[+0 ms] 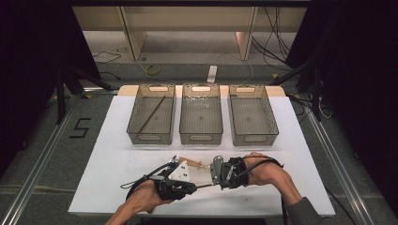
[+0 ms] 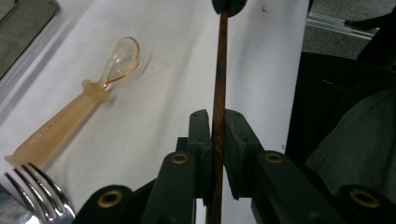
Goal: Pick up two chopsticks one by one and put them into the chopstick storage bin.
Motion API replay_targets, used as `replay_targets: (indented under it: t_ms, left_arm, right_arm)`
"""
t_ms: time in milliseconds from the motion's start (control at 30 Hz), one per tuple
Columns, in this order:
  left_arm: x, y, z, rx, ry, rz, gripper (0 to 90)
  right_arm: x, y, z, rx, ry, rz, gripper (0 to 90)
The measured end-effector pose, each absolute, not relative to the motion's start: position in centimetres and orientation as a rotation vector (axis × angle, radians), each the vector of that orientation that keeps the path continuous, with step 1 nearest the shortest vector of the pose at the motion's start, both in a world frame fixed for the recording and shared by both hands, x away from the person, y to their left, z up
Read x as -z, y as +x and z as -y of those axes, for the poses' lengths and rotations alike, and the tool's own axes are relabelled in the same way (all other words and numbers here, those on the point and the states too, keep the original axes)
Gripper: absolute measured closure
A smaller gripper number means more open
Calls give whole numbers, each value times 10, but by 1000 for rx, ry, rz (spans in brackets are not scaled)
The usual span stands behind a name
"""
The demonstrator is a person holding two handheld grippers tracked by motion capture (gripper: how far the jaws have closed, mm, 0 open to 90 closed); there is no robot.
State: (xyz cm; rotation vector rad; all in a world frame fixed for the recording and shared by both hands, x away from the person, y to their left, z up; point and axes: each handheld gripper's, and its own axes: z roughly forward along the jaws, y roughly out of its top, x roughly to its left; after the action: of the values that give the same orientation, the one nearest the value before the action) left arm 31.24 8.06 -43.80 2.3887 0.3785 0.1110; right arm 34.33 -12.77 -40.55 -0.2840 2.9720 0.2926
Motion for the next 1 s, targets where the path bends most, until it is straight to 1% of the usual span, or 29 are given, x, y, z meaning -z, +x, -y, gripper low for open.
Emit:
replay_targets:
  t_ms: [67,200,267,300,333,367,400,433,467,500,533,600,633,733,767,1000]
  left_arm:
    - [437,311,-81,-99,2388,-367,834]
    - [434,311,-83,-129,2381,-367,839]
    - [433,312,-86,-142,2371,-392,841]
    - [432,315,-89,-169,2365,-425,841]
    - [432,315,-89,-169,2365,-425,842]
    - [431,317,-93,-177,2351,-454,842]
    - [431,317,-93,-177,2351,-454,842]
    - [430,318,-95,-187,2346,-458,842]
    - [429,318,-96,-199,2338,-471,842]
    - [428,318,-97,-212,2329,-484,842]
    - [428,319,-99,-226,2323,-496,842]
    - [427,321,-102,-248,2304,-533,842]
    - [426,322,-104,-254,2301,-549,842]
    - [424,324,-111,-283,2269,-602,842]
    - [424,325,-113,-292,2257,-619,842]
    - [423,331,-124,-322,2229,-686,842]
  right_arm:
    - [405,344,129,-307,-282,-2970,845]
    - [402,346,131,-346,-230,-2975,820]
    - [399,348,132,-396,-157,-2968,759]
    - [396,350,135,-449,-113,-2951,683]
    - [396,350,135,-449,-113,-2951,683]
    - [390,352,139,-510,-51,-2946,619]
    - [390,352,139,-510,-51,-2946,619]
    - [387,354,142,-583,31,-2916,539]
    - [387,354,142,-583,31,-2916,539]
    - [385,356,144,-669,123,-2876,491]
    - [385,356,144,-669,123,-2876,491]
    - [382,360,148,-753,237,-2831,458]
    - [380,363,150,-805,286,-2805,437]
    - [374,367,160,-976,457,-2702,419]
    - [373,368,167,-1064,515,-2634,400]
    - [376,366,183,-1180,643,-2515,347]
